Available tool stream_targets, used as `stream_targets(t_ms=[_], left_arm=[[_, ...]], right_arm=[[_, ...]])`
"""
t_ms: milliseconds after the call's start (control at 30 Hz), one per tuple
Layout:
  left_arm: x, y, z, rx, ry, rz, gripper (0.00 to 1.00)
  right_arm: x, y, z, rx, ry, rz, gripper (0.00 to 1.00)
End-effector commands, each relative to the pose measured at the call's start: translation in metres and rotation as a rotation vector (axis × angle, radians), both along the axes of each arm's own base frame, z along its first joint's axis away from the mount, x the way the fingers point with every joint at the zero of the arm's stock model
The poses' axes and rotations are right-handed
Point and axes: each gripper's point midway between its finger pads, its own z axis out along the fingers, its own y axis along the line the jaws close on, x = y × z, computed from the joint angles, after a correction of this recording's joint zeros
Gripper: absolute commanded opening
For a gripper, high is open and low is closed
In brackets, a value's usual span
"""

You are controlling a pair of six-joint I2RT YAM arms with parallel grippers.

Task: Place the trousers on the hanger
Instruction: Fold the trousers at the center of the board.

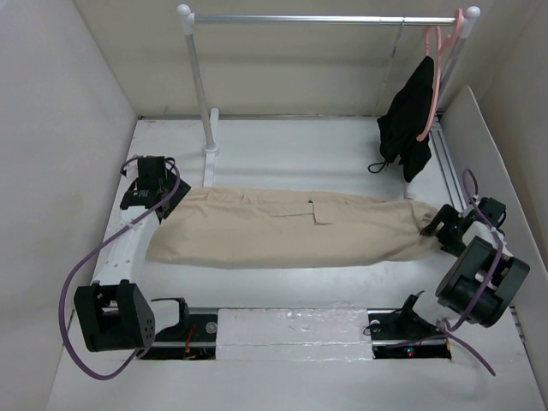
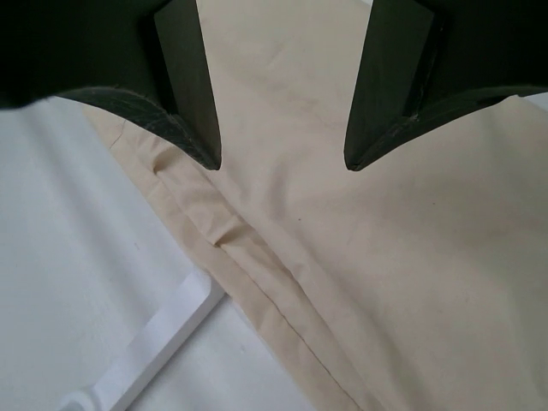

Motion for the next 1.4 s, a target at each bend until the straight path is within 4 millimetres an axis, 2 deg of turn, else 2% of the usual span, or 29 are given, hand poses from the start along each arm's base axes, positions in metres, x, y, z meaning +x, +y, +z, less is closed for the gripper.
stream_targets(t_ms=[0, 33, 67, 100, 133, 167, 200, 233, 333, 367, 433, 500, 533, 600, 667, 700, 733, 800, 833, 933, 1000, 1033, 1100, 1133, 1200, 1233, 1267, 1333, 1367], left_arm=[[0.005, -0.011, 0.004, -0.043, -0.064, -0.037, 0.56], [0.005, -0.013, 0.001, -0.048, -0.062, -0.048, 0.56], [0.003, -0.013, -0.001, -0.042, -0.055, -0.059, 0.56], [0.003, -0.013, -0.002, -0.040, -0.056, -0.065, 0.56], [-0.001, -0.014, -0.009, -0.040, -0.036, -0.076, 0.55], [-0.001, -0.014, -0.009, -0.040, -0.036, -0.076, 0.55], [-0.001, -0.014, -0.011, -0.035, -0.033, -0.084, 0.55], [-0.003, -0.017, -0.015, -0.041, -0.025, -0.097, 0.55], [-0.004, -0.027, -0.015, -0.044, -0.025, -0.139, 0.54], [-0.004, -0.040, -0.014, -0.040, -0.026, -0.181, 0.54], [-0.001, -0.056, -0.008, -0.018, -0.023, -0.222, 0.53], [-0.004, -0.086, -0.007, -0.006, -0.002, -0.302, 0.53], [0.003, -0.095, 0.007, 0.005, -0.030, -0.314, 0.52], [0.004, -0.122, 0.014, 0.014, -0.025, -0.383, 0.52], [0.016, -0.136, 0.042, 0.029, -0.077, -0.416, 0.52], [0.016, -0.138, 0.046, 0.041, -0.065, -0.428, 0.52], [0.024, -0.140, 0.065, 0.041, -0.106, -0.431, 0.52], [0.028, -0.140, 0.082, 0.069, -0.137, -0.454, 0.52], [0.033, -0.140, 0.102, 0.077, -0.178, -0.454, 0.53], [0.038, -0.131, 0.126, 0.106, -0.214, -0.450, 0.53], [0.040, -0.127, 0.132, 0.107, -0.226, -0.452, 0.53], [0.040, -0.129, 0.135, 0.104, -0.235, -0.461, 0.53], [0.046, -0.116, 0.138, 0.127, -0.239, -0.436, 0.53], [0.049, -0.113, 0.145, 0.130, -0.252, -0.426, 0.53], [0.057, -0.100, 0.152, 0.129, -0.262, -0.400, 0.53], [0.061, -0.098, 0.166, 0.125, -0.293, -0.405, 0.54], [0.063, -0.094, 0.171, 0.126, -0.303, -0.396, 0.54], [0.069, -0.083, 0.194, 0.146, -0.348, -0.366, 0.54], [0.072, -0.082, 0.201, 0.154, -0.363, -0.361, 0.54]], right_arm=[[-0.001, 0.007, -0.028, 0.101, 0.007, -0.031, 0.77], [0.003, 0.006, -0.026, 0.101, -0.014, -0.030, 0.63], [0.006, 0.004, -0.021, 0.116, -0.044, -0.047, 0.32], [0.006, -0.001, -0.015, 0.120, -0.068, -0.066, 0.22], [0.016, -0.009, 0.016, 0.085, -0.138, -0.075, 0.06], [0.016, -0.010, 0.016, 0.084, -0.139, -0.075, 0.06], [0.018, -0.018, 0.031, 0.061, -0.166, -0.092, 0.04], [0.025, -0.030, 0.069, -0.001, -0.227, -0.100, 0.03], [0.025, -0.043, 0.113, -0.081, -0.225, -0.088, 0.00], [0.035, -0.045, 0.142, -0.110, -0.291, -0.056, 0.00], [0.040, -0.041, 0.161, -0.140, -0.321, 0.011, 0.00], [0.049, -0.030, 0.192, -0.196, -0.374, 0.090, 0.00], [0.048, -0.021, 0.197, -0.217, -0.369, 0.136, 0.00], [0.054, 0.007, 0.214, -0.246, -0.414, 0.225, 0.00], [0.056, 0.038, 0.215, -0.232, -0.419, 0.316, 0.00], [0.052, 0.049, 0.218, -0.240, -0.428, 0.346, 0.00], [0.048, 0.059, 0.217, -0.230, -0.424, 0.368, 0.00], [0.045, 0.091, 0.221, -0.199, -0.464, 0.429, 0.00], [0.038, 0.104, 0.225, -0.185, -0.493, 0.436, 0.00], [0.032, 0.146, 0.236, -0.135, -0.551, 0.483, 0.00], [0.032, 0.165, 0.239, -0.093, -0.561, 0.482, 0.00], [0.033, 0.191, 0.243, -0.057, -0.590, 0.545, 0.00], [0.039, 0.217, 0.243, 0.005, -0.594, 0.549, 0.00], [0.036, 0.249, 0.250, 0.039, -0.625, 0.626, 0.00], [0.046, 0.273, 0.260, 0.053, -0.639, 0.606, 0.00], [0.048, 0.289, 0.268, 0.064, -0.661, 0.626, 0.00], [0.042, 0.316, 0.273, 0.078, -0.669, 0.674, 0.00], [0.052, 0.352, 0.285, 0.080, -0.678, 0.722, 0.00], [0.043, 0.380, 0.288, 0.097, -0.683, 0.783, 0.00]])
